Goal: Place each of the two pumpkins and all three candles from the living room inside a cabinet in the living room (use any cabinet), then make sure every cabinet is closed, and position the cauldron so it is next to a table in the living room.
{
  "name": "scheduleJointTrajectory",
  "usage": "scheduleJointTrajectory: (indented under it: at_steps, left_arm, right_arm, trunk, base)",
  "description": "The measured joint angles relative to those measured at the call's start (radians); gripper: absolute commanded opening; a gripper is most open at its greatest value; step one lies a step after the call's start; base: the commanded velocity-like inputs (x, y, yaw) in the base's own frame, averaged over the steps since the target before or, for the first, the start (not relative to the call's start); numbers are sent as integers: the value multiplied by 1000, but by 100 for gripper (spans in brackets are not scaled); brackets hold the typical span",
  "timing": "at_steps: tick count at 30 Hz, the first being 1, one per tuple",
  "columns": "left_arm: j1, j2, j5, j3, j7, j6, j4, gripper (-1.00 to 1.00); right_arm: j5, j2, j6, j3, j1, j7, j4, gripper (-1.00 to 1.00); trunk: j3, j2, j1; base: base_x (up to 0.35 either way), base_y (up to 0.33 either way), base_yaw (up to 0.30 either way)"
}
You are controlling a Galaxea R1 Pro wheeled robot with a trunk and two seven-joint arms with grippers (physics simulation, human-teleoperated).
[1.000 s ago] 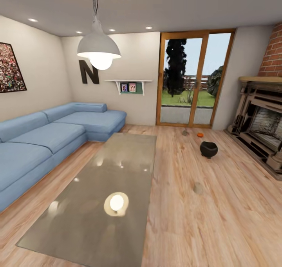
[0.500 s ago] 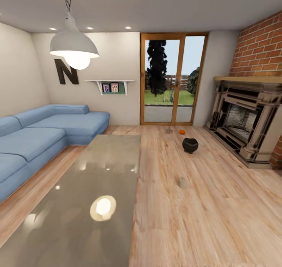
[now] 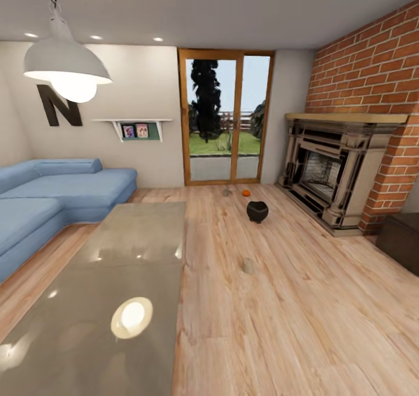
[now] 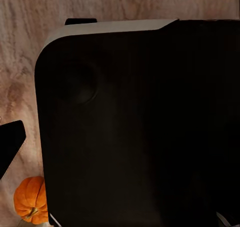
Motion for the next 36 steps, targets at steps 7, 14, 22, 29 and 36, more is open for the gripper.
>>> scheduleJointTrajectory:
  at_steps: [7, 14, 22, 29, 36]
  left_arm:
    - [0, 0, 0, -1, 0, 0, 0, 100]
    - [-1, 1, -1, -2, 0, 0, 0, 100]
    - [-1, 1, -1, -2, 0, 0, 0, 100]
    - [0, 1, -1, -2, 0, 0, 0, 100]
    - [0, 1, -1, -2, 0, 0, 0, 100]
  right_arm:
    - [0, -1, 0, 0, 0, 0, 0, 100]
    - [0, -1, 1, 0, 0, 0, 0, 100]
    - [1, -1, 0, 0, 0, 0, 0, 100]
    - [1, -1, 1, 0, 0, 0, 0, 100]
    - [1, -1, 0, 0, 0, 0, 0, 100]
  trunk:
    - [0, 0, 0]
    - [0, 0, 0]
    - [0, 0, 0]
    - [0, 0, 0]
    - [0, 0, 0]
  base:
    - [0, 0, -291]
    - [0, 0, -291]
    - [0, 0, -292]
    - [0, 0, -293]
    - [0, 0, -293]
